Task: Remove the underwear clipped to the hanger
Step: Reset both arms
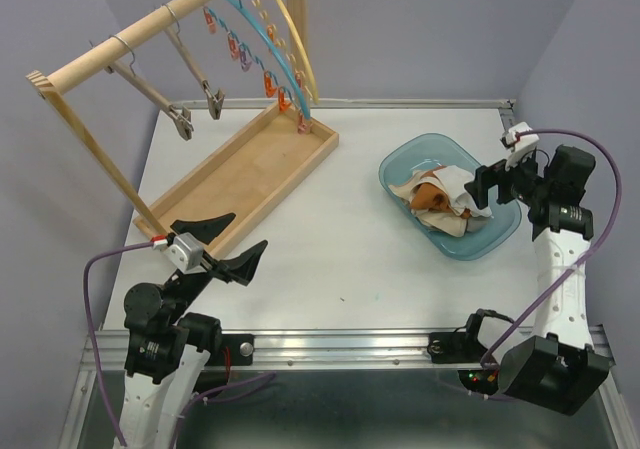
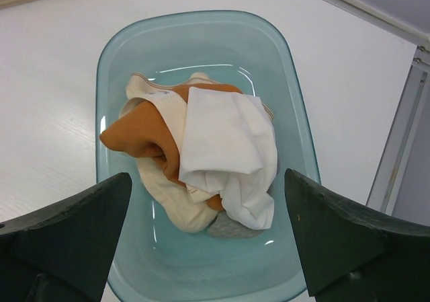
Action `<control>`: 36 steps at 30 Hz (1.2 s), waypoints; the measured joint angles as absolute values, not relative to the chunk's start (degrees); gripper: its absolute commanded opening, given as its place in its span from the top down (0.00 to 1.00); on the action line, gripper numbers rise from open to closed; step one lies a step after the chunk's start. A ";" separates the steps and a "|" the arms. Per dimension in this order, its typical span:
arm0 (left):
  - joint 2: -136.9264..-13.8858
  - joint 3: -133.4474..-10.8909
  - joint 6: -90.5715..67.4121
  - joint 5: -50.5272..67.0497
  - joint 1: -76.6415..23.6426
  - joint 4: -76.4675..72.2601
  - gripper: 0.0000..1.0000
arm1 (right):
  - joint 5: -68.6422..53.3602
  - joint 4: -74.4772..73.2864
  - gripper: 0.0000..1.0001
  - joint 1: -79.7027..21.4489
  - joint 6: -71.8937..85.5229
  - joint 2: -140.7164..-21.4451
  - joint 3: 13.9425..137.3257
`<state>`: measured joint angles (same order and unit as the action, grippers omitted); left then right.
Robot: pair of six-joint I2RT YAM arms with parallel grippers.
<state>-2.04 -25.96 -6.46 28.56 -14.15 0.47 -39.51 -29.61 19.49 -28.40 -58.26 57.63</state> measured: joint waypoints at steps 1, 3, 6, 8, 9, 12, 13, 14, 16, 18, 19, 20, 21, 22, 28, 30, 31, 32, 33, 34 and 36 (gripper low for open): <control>-2.15 -25.96 -6.48 28.49 -14.15 0.54 0.01 | -39.92 -29.63 0.00 19.49 -28.01 -57.74 57.63; -2.17 -25.96 -6.48 28.42 -14.15 0.62 0.01 | -41.10 -29.61 0.00 19.49 -26.89 -56.71 57.60; -2.24 -25.96 -6.48 28.40 -14.15 0.67 0.01 | -43.03 -29.58 0.00 19.49 -24.99 -55.68 57.14; -2.52 -25.96 -6.46 28.40 -14.15 0.67 0.01 | -43.70 -29.56 0.00 19.49 -24.05 -55.11 56.45; -2.87 -25.96 -6.48 28.40 -14.15 0.69 0.01 | -43.90 -29.63 0.00 19.49 -23.62 -54.74 55.94; -3.86 -25.96 -6.50 28.10 -14.15 0.69 0.01 | -43.75 -29.80 0.00 19.49 -22.33 -53.76 54.52; -4.43 -25.96 -6.57 27.68 -14.15 0.78 0.01 | -43.46 -29.91 0.00 19.49 -21.96 -53.45 54.24; -4.75 -25.96 -6.63 27.31 -14.15 0.78 0.01 | -43.20 -29.89 0.00 19.49 -21.54 -53.06 53.87; -6.02 -25.98 -6.94 25.52 -14.15 1.08 0.01 | -42.44 -30.02 0.00 19.49 -21.12 -52.16 53.19; -7.81 -26.06 -7.57 22.87 -14.15 1.41 0.01 | -41.74 -29.95 0.00 19.49 -20.91 -51.24 52.18; -9.06 -26.17 -8.05 20.78 -14.15 1.85 0.01 | -41.54 -29.91 0.00 19.49 -20.97 -50.85 51.57; -10.55 -26.33 -8.58 18.37 -14.15 2.46 0.01 | -41.50 -29.95 0.00 19.49 -20.99 -50.57 50.98; -11.55 -26.35 -9.06 16.60 -14.15 2.83 0.01 | -41.50 -30.06 0.00 19.49 -21.02 -50.35 50.46; -12.62 -26.37 -9.61 14.57 -14.15 3.16 0.01 | -41.50 -30.04 0.00 19.49 -21.02 -50.33 50.02; -17.45 -26.41 -11.86 5.04 -14.15 4.60 0.01 | -40.60 -29.91 0.00 19.49 -20.88 -50.41 49.65; -18.22 -26.41 -12.21 2.17 -14.15 4.60 0.01 | -39.24 -29.41 0.00 19.49 -20.45 -50.72 49.65; -18.28 -26.41 -12.32 1.21 -14.15 4.60 0.01 | -38.30 -29.10 0.00 19.49 -19.92 -50.96 49.65; -18.33 -26.41 -12.32 -0.23 -14.15 4.56 0.01 | -37.34 -28.88 0.00 19.49 -19.49 -51.05 49.65; -18.31 -26.41 -12.32 -1.21 -14.15 4.51 0.01 | -36.01 -28.64 0.00 19.49 -18.92 -51.09 49.65; -18.31 -26.41 -12.32 -2.50 -14.15 4.43 0.01 | -34.98 -28.27 0.00 19.49 -18.28 -51.07 49.65; -18.35 -26.41 -12.29 -4.29 -14.15 4.27 0.01 | -32.95 -27.46 0.00 19.49 -17.17 -50.92 49.65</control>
<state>-18.35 -26.41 -12.29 -4.29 -14.15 4.27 -32.95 -27.46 19.49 -17.17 -50.92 49.65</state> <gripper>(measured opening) 0.986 0.999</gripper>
